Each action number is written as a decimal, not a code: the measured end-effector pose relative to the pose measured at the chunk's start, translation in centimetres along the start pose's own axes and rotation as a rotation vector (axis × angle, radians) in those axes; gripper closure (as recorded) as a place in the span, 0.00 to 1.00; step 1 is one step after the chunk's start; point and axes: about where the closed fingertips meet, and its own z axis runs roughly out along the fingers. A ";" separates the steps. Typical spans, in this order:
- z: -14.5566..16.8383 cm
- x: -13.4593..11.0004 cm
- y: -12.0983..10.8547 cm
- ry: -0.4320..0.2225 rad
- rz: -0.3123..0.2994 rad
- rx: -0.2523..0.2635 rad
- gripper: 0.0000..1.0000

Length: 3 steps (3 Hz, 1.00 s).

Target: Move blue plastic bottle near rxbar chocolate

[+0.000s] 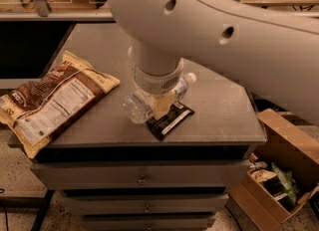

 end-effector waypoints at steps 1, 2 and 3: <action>1.1 -2.0 -0.8 0.000 -0.041 -0.012 0.59; 1.7 -3.3 -1.4 0.005 -0.063 -0.023 0.36; 2.5 -3.6 -1.6 0.008 -0.067 -0.045 0.13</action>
Offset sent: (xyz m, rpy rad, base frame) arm -0.0021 0.0549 -0.0243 -0.0610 0.0229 0.0770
